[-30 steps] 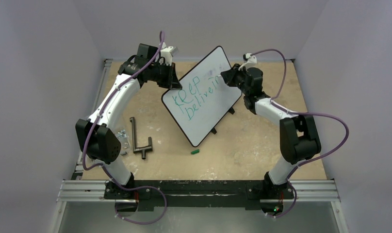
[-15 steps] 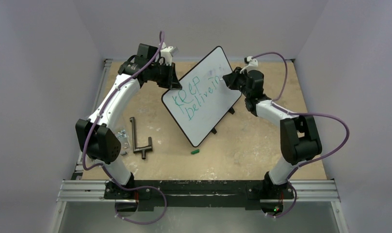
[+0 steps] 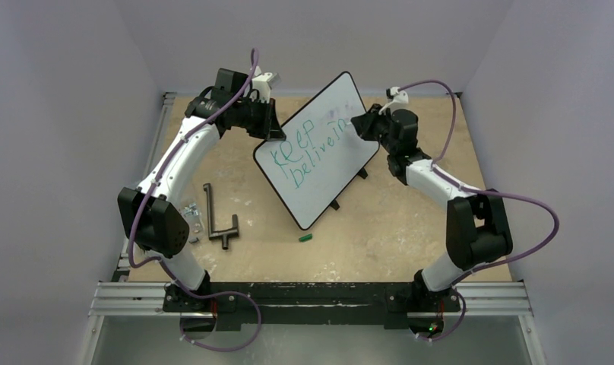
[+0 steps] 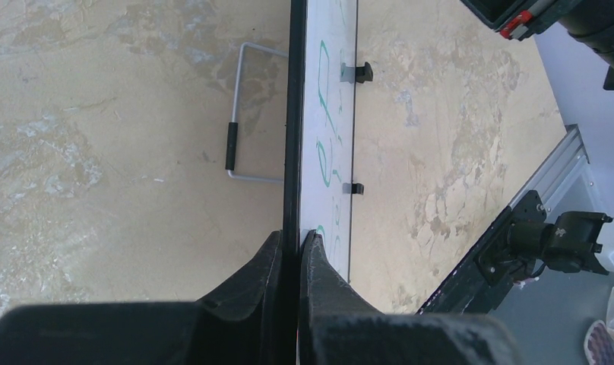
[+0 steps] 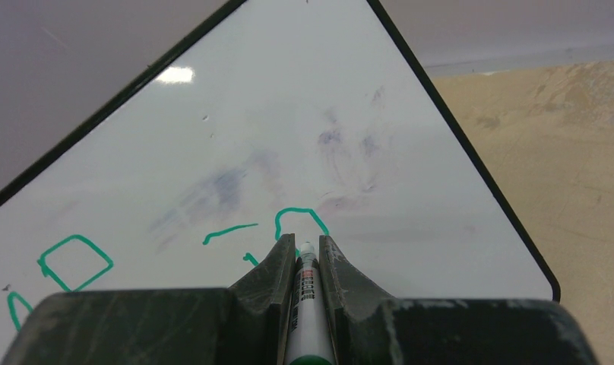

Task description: Write a sentence on the whiteboard

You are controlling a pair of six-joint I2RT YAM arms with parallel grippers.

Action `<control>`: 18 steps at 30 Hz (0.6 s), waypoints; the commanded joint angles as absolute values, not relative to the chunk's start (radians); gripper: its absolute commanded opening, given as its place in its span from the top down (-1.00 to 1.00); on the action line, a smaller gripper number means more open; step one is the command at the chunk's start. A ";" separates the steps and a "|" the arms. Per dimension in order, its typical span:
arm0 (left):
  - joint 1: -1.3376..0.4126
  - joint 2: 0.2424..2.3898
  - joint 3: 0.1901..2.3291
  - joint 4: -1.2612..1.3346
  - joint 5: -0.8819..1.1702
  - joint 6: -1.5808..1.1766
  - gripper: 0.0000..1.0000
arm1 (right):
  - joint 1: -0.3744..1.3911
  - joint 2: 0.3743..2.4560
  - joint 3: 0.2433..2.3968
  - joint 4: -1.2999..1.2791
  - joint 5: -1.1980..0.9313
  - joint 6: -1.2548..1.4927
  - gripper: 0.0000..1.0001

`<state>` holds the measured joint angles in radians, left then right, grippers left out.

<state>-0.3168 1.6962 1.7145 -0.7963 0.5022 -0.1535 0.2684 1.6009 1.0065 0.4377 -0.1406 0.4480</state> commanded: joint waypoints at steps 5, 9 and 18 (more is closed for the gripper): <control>-0.299 1.666 1.704 -0.826 0.265 -0.049 1.00 | 0.251 1.554 1.048 0.457 -0.083 0.432 1.00; -0.299 1.661 1.704 -0.825 0.266 -0.049 1.00 | 0.241 1.586 1.077 0.458 -0.079 0.432 1.00; -0.299 1.660 1.703 -0.826 0.264 -0.049 1.00 | 0.232 1.649 1.142 0.462 -0.088 0.436 1.00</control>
